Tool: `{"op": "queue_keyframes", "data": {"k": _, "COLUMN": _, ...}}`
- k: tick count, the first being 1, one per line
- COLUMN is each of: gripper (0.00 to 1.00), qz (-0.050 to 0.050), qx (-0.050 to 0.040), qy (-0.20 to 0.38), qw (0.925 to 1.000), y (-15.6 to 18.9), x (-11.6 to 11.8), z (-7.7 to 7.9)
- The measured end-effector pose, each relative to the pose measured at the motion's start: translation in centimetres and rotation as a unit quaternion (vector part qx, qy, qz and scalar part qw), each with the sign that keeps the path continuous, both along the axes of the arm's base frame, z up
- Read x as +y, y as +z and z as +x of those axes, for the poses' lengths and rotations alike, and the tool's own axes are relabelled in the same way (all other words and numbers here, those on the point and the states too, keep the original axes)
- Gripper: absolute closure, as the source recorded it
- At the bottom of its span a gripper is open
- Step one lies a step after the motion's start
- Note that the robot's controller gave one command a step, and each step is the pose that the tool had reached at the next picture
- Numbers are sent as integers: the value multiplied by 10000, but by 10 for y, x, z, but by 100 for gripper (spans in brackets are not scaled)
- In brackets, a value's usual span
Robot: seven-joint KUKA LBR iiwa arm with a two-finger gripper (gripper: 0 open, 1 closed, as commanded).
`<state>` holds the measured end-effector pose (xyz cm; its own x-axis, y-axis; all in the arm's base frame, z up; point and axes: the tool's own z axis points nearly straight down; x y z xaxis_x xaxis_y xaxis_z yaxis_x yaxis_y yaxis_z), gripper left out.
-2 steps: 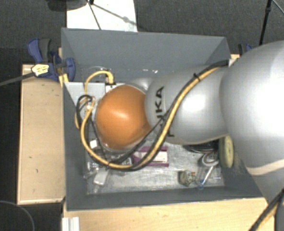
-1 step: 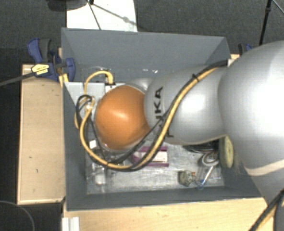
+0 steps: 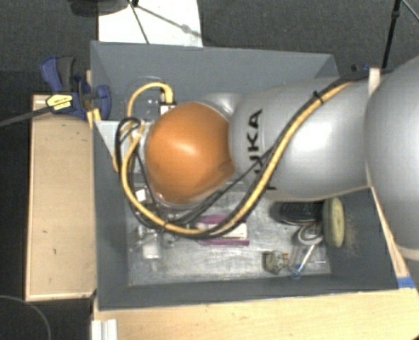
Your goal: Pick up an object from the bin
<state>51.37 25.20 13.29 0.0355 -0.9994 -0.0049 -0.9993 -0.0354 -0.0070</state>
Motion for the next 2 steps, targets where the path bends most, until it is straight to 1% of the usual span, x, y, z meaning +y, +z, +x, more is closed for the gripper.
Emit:
{"op": "queue_keyframes", "data": {"k": 1, "gripper": 100, "qz": -3, "qx": 17, "qy": -66, "qw": 10000, "y": 11, "x": 1, "z": 1}}
{"op": "queue_keyframes", "data": {"k": 2, "gripper": 100, "qz": -1, "qx": 8, "qy": -142, "qw": 9999, "y": 48, "x": 2, "z": 2}}
